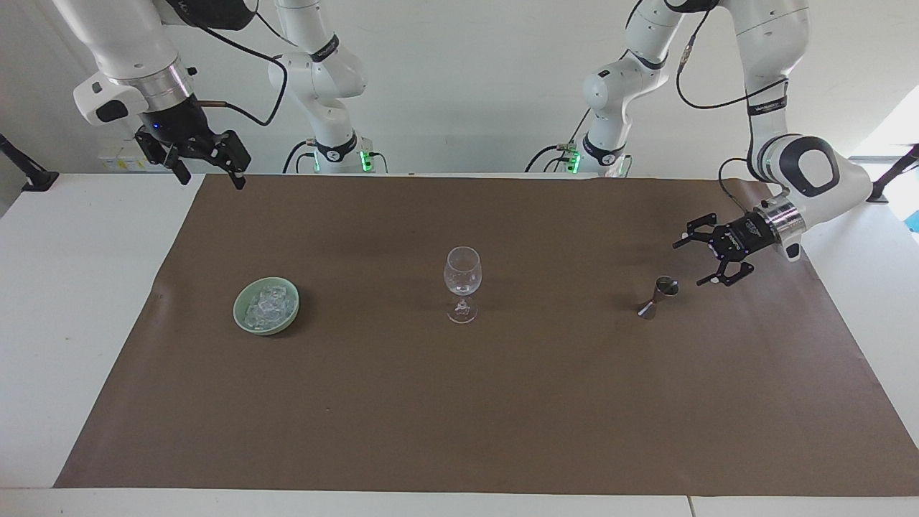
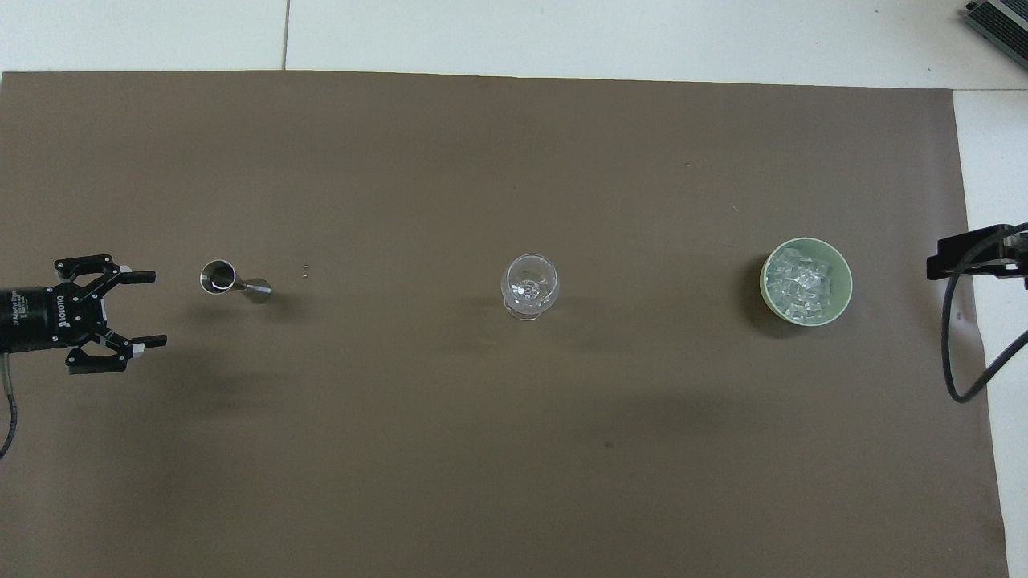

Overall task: Pour wine and add ice with both arms
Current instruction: 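Reach the left gripper toward the small silver metal cup, then close the left gripper around the silver metal cup, then lift the metal cup with the left gripper over the wine glass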

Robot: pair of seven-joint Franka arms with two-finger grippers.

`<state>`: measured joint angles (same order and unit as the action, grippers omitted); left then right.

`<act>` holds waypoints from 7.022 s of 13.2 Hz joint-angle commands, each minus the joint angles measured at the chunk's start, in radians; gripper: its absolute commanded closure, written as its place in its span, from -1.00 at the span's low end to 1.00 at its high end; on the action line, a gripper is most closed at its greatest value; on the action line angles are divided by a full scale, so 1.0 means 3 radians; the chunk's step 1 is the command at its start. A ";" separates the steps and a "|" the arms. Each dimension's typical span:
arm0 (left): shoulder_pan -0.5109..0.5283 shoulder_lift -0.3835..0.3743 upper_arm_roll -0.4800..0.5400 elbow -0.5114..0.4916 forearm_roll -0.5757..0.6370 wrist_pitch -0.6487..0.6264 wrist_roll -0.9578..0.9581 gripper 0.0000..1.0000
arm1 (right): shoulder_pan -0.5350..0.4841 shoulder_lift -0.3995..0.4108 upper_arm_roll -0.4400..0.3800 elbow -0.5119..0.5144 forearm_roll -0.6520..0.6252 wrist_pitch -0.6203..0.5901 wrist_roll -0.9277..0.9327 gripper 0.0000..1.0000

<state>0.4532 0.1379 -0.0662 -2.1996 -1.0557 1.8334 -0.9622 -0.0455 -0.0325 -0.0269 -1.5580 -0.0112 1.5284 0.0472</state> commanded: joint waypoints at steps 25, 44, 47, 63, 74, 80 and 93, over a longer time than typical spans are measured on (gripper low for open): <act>-0.0468 0.0287 -0.0035 -0.0742 -0.2356 0.0766 0.1627 -1.00 | -0.0027 -0.0055 0.0018 -0.0038 0.0022 -0.0043 -0.0065 -1.00; -0.0432 0.0272 -0.0030 -0.0721 -0.2530 0.0572 0.1663 -0.34 | -0.0027 -0.0060 0.0018 -0.0038 0.0022 -0.0043 -0.0065 -1.00; -0.0417 0.0267 -0.0030 -0.0726 -0.2530 0.0561 0.1658 0.11 | -0.0027 -0.0055 0.0018 -0.0038 0.0022 -0.0043 -0.0065 -1.00; -0.0605 0.0267 -0.0061 -0.0435 -0.2525 0.0439 0.1301 1.00 | -0.0027 -0.0060 0.0018 -0.0038 0.0022 -0.0043 -0.0065 -1.00; -0.1367 -0.0071 -0.0412 -0.0072 -0.2897 0.1593 0.0610 1.00 | -0.0027 -0.0060 0.0018 -0.0038 0.0022 -0.0043 -0.0065 -1.00; -0.1449 -0.0127 -0.0965 0.0188 -0.3087 0.2084 0.0656 1.00 | -0.0027 -0.0060 0.0018 -0.0038 0.0022 -0.0043 -0.0065 -1.00; -0.1961 -0.0102 -0.1303 0.0388 -0.3236 0.2801 0.1325 1.00 | -0.0027 -0.0060 0.0018 -0.0038 0.0022 -0.0043 -0.0065 -1.00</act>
<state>-0.1183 0.1054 -0.4684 -2.0969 -2.0004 2.6515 -0.6178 -0.0455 -0.0325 -0.0269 -1.5580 -0.0112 1.5284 0.0472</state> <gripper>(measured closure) 0.789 0.000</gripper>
